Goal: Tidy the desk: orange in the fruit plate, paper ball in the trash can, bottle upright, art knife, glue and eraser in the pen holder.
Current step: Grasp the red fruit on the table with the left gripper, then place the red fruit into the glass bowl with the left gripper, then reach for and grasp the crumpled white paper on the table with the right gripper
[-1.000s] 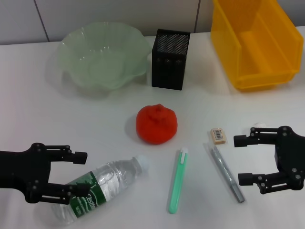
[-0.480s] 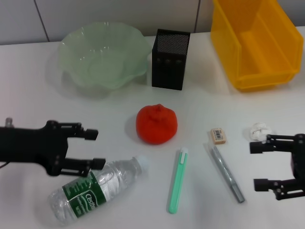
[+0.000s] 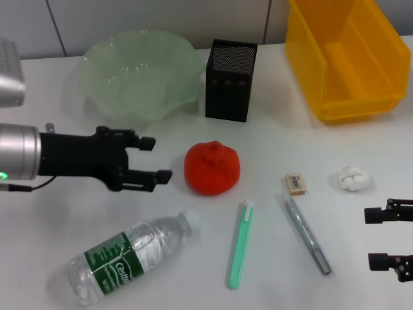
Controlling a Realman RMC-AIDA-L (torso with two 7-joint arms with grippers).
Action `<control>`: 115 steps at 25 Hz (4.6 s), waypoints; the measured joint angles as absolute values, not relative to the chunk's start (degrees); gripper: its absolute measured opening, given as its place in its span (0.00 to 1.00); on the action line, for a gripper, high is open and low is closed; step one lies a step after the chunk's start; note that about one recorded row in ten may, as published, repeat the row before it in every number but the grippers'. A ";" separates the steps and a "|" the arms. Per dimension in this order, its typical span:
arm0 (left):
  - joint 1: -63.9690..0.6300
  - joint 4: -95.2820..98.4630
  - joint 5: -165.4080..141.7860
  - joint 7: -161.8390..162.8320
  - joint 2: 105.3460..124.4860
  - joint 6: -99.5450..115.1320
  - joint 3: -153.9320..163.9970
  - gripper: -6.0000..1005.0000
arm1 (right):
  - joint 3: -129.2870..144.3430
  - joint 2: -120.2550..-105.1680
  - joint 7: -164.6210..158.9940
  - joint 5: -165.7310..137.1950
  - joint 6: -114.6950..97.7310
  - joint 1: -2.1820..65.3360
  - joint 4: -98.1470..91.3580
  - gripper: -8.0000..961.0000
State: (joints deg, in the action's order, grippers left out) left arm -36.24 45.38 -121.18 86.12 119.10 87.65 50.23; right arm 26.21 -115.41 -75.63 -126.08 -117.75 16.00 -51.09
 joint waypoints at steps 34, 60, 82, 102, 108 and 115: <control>-36.25 42.37 -94.96 91.62 119.18 48.85 94.62 0.73 | 26.02 -115.95 -75.95 -126.55 -117.34 16.95 -50.82 0.84; -34.42 43.47 -91.83 91.48 119.16 47.07 96.83 0.24 | 25.66 -116.47 -75.76 -126.55 -116.43 17.40 -50.62 0.84; -32.96 59.83 -99.99 101.10 118.25 57.34 72.15 0.11 | 26.01 -116.77 -75.77 -125.94 -117.28 18.89 -50.63 0.84; -43.34 46.91 -105.75 105.98 118.85 35.63 72.16 0.23 | 26.16 -117.67 -75.76 -126.08 -117.24 20.21 -50.45 0.84; -42.04 47.12 -105.78 105.69 118.66 35.87 72.79 0.35 | 25.62 -117.69 -75.76 -125.94 -116.85 20.38 -50.45 0.84; -35.58 53.95 -99.71 98.52 118.30 47.56 70.34 0.55 | 25.42 -117.64 -76.11 -124.11 -116.72 20.57 -51.10 0.84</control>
